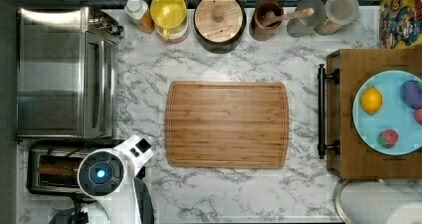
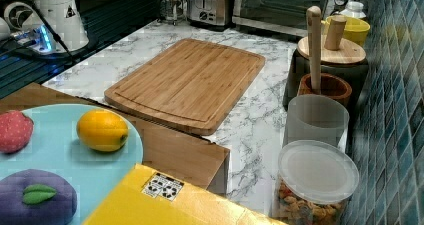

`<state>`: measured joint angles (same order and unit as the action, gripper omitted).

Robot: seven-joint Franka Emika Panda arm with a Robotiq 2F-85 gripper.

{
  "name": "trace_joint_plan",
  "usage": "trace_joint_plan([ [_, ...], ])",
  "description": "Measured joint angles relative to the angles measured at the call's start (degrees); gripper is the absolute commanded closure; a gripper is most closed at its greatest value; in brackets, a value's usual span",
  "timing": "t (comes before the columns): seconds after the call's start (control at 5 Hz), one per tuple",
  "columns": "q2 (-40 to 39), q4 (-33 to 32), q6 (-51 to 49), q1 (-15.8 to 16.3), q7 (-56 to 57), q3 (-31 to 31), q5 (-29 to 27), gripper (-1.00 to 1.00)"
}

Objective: Turn on the toaster.

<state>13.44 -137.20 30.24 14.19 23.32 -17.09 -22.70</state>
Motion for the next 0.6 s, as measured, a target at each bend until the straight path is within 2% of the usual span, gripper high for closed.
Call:
trace_joint_plan([
  [0.6,-1.6,-0.1,2.1,1.2,0.0,-4.3,0.3,1.00],
])
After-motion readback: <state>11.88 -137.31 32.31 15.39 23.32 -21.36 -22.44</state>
